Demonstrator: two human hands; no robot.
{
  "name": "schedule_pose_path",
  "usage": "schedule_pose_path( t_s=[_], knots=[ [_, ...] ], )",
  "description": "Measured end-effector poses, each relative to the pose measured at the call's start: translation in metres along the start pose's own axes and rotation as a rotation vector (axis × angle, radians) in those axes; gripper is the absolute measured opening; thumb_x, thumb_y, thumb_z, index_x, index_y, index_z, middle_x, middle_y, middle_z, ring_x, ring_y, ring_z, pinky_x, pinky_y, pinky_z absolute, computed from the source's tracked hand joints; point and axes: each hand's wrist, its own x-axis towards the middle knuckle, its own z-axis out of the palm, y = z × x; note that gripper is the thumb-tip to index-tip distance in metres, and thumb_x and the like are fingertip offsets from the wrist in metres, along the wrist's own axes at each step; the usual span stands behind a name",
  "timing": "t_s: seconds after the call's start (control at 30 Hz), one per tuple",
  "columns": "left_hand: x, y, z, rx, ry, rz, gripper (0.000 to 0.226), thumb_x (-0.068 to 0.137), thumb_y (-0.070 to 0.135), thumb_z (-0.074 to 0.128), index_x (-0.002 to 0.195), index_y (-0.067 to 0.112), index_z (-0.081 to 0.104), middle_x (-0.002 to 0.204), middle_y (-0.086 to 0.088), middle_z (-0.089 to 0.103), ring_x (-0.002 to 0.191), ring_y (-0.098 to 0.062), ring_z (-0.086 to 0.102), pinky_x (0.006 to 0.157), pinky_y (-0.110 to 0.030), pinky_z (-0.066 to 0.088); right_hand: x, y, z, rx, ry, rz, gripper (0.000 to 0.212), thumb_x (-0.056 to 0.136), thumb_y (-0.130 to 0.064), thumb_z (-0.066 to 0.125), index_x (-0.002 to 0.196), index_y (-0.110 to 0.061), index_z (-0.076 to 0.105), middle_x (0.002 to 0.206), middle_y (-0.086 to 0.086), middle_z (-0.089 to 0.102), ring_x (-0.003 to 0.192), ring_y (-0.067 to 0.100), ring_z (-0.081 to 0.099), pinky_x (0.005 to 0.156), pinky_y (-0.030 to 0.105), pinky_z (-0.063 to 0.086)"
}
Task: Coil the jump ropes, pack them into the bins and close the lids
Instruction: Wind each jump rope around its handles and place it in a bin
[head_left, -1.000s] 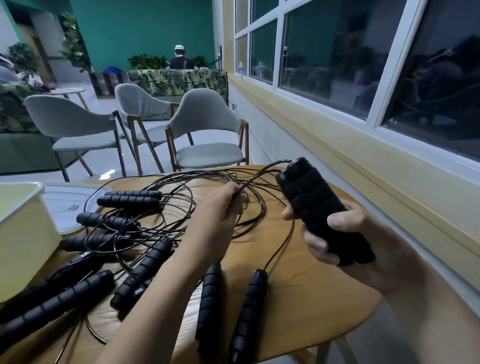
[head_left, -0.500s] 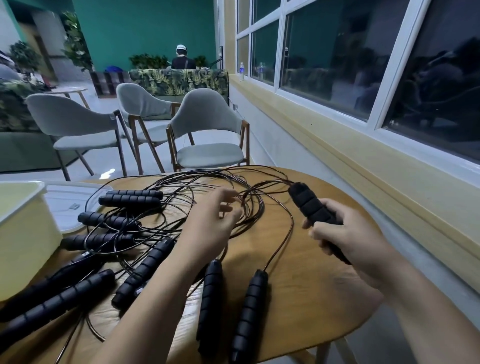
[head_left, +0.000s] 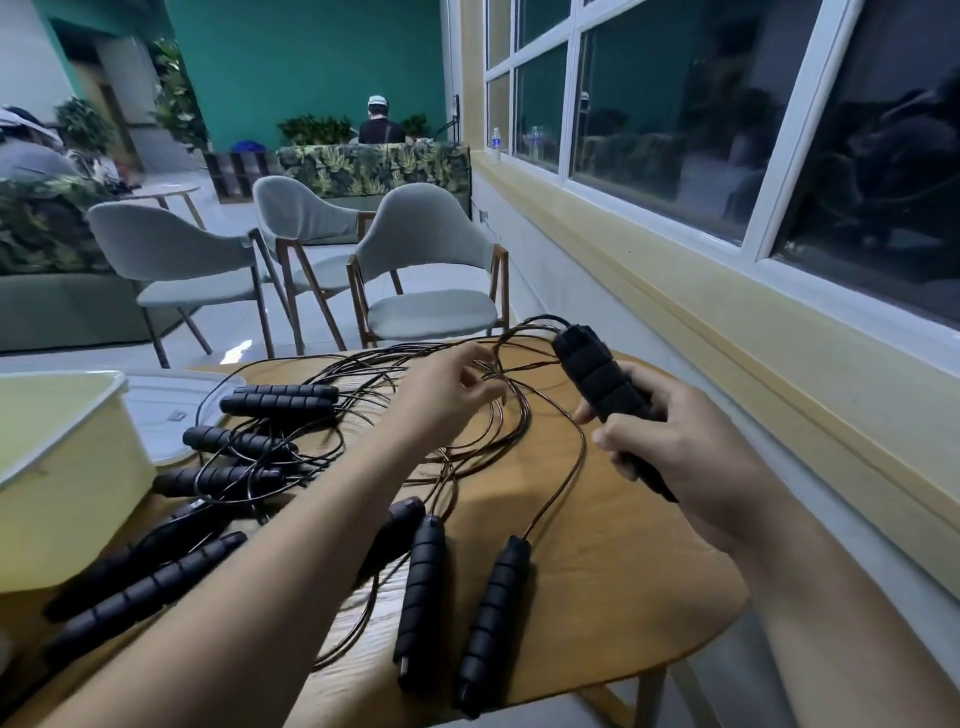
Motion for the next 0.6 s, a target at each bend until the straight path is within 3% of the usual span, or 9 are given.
schedule_pose_path(
  t_s=[0.13,0.23,0.37,0.47,0.53,0.6],
  knots=[
    [0.023,-0.002,0.002,0.049,-0.077,0.057,0.018,0.093,0.041,0.08,0.11,0.035,0.078,0.088,0.01,0.075,0.079,-0.009,0.071,0.072,-0.028,0.055,0.005,-0.004,0.0,0.066,0.023,0.002,0.039,0.074,-0.019,0.072,0.113,-0.017,0.073,0.088,-0.006,0.074,0.066,0.013,0.055,0.061,0.028,0.047],
    [0.033,-0.002,0.005,0.049,0.002,0.079,0.011,0.098,0.031,0.075,0.101,0.023,0.081,0.084,0.002,0.078,0.073,-0.017,0.069,0.064,-0.027,0.048,0.009,-0.003,-0.001,0.079,0.05,0.006,0.035,0.074,-0.021,0.073,0.109,-0.017,0.074,0.083,-0.003,0.071,0.066,0.014,0.057,0.062,0.029,0.048],
    [0.045,0.011,-0.006,0.083,0.107,0.145,0.02,0.102,0.03,0.07,0.102,0.013,0.081,0.088,-0.005,0.076,0.081,-0.026,0.066,0.072,-0.036,0.051,0.018,-0.001,-0.004,0.05,0.148,0.002,0.035,0.076,-0.031,0.073,0.109,-0.021,0.074,0.096,0.009,0.076,0.078,0.021,0.067,0.078,0.05,0.055],
    [0.053,0.03,-0.02,0.092,0.149,0.227,0.018,0.102,0.031,0.07,0.104,0.018,0.082,0.098,0.0,0.065,0.087,-0.018,0.058,0.071,-0.033,0.042,0.024,-0.002,-0.006,-0.001,0.206,0.012,0.035,0.077,-0.035,0.073,0.11,-0.024,0.072,0.095,0.008,0.076,0.09,0.032,0.072,0.082,0.058,0.058],
    [0.059,0.044,-0.028,0.091,0.176,0.279,0.018,0.101,0.03,0.072,0.104,0.017,0.084,0.101,-0.002,0.068,0.09,-0.018,0.06,0.072,-0.033,0.042,0.028,-0.001,-0.007,-0.016,0.227,0.023,0.028,0.084,-0.028,0.075,0.111,-0.024,0.069,0.091,0.007,0.075,0.083,0.031,0.067,0.069,0.052,0.054],
    [0.062,0.055,-0.036,0.068,0.177,0.316,0.017,0.1,0.029,0.073,0.105,0.017,0.084,0.097,0.0,0.078,0.091,-0.02,0.069,0.079,-0.035,0.053,0.033,0.0,-0.007,0.003,0.249,0.035,0.028,0.088,-0.02,0.074,0.114,-0.023,0.065,0.088,0.007,0.072,0.078,0.023,0.064,0.065,0.04,0.05]
  ],
)
